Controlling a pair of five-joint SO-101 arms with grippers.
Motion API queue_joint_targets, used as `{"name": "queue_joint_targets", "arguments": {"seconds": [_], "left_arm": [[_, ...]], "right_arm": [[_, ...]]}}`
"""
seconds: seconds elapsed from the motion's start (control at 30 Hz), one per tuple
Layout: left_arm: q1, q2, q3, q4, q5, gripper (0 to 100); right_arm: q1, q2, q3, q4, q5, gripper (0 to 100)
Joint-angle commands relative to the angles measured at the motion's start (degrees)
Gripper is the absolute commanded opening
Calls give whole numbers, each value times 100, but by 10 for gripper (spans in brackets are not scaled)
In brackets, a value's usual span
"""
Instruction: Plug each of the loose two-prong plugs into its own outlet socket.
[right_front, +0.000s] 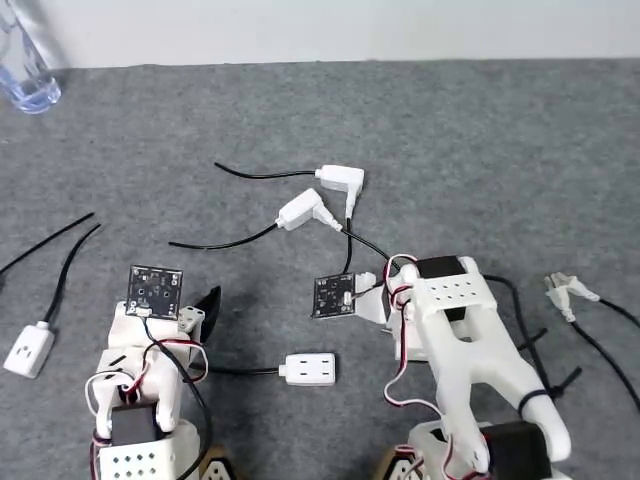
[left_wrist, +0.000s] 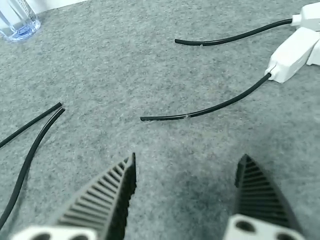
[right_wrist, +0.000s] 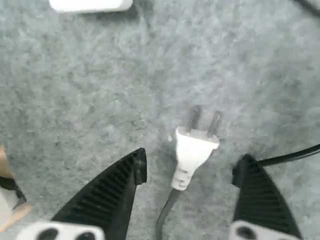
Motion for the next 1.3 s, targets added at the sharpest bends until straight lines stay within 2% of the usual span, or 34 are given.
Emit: {"name": "queue_joint_targets", "arguments": {"seconds": [0.0, 0.33, 0.67, 0.87, 1.1, 1.27], "left_arm": [[26, 18, -31, 44, -44, 298], [35, 18, -31, 44, -44, 298], [35, 18, -31, 44, -44, 298], [35, 18, -31, 44, -44, 298], [35, 18, -31, 44, -44, 298], [35, 18, -31, 44, -44, 298]], "right_arm": [[119, -127, -44, -84, -53, 184], [110, -110, 580, -1130, -53, 176], [101, -119, 563, -1288, -26, 171], [119, -101, 589, -1314, -44, 99], [119, -101, 598, -1314, -53, 96], [101, -110, 949, -1807, -53, 89]]}}
